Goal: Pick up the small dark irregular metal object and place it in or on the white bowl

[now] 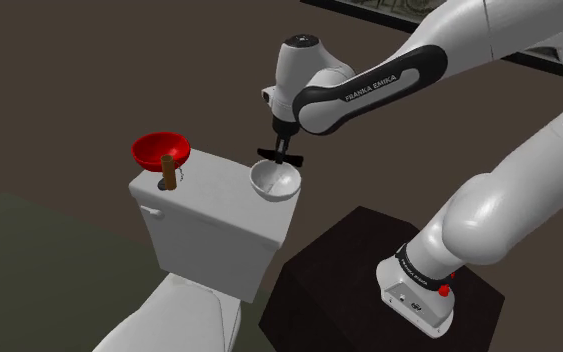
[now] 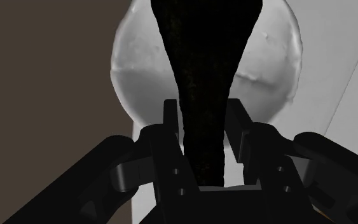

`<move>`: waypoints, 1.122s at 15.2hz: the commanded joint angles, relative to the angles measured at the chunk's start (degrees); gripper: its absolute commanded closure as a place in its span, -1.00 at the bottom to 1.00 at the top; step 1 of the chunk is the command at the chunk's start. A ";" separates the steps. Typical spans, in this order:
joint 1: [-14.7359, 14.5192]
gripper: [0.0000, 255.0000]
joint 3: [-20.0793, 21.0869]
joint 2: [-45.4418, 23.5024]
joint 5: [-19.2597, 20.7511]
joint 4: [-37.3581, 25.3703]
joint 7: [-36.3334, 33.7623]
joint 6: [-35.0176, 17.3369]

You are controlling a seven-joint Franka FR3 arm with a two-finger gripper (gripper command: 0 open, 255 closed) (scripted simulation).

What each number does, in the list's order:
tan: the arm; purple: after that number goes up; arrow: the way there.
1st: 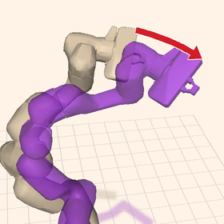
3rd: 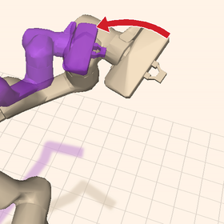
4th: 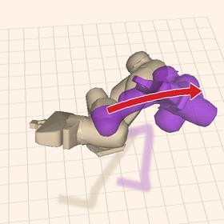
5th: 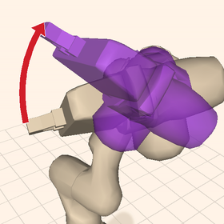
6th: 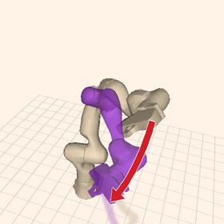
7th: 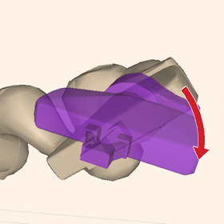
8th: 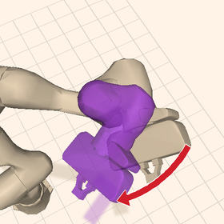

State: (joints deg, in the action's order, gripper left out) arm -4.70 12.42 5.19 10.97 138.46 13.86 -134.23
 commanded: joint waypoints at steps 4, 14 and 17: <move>0.24 1.00 -0.03 -1.79 1.27 1.82 -1.14 -3.50; 0.60 1.00 -0.28 -7.84 5.58 3.29 -5.01 -10.50; 0.60 1.00 -0.29 -7.84 5.58 3.29 -5.01 -10.50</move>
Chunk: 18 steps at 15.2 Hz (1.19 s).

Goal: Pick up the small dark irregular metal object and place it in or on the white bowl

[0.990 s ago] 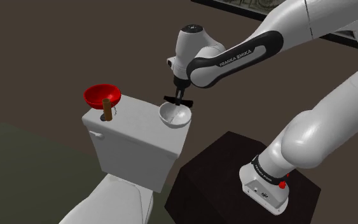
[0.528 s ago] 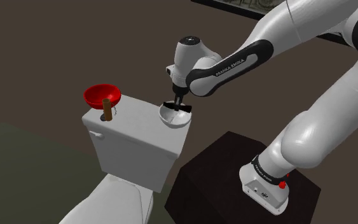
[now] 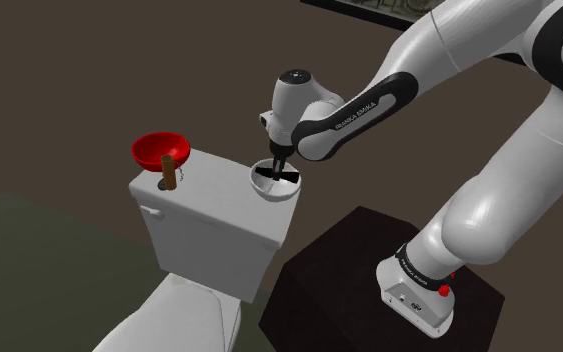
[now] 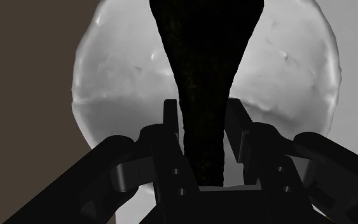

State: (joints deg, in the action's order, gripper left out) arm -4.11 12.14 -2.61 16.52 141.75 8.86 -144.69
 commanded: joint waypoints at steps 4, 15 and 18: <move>0.01 1.00 -0.01 -0.03 0.03 0.00 -0.01 -0.04; -0.73 -1.00 0.82 6.27 -4.44 -1.33 3.05 7.18; -0.73 -1.00 0.82 6.27 -4.44 -1.33 3.05 7.18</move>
State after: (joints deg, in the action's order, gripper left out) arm -4.82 12.95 3.54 12.16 140.41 11.87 -137.62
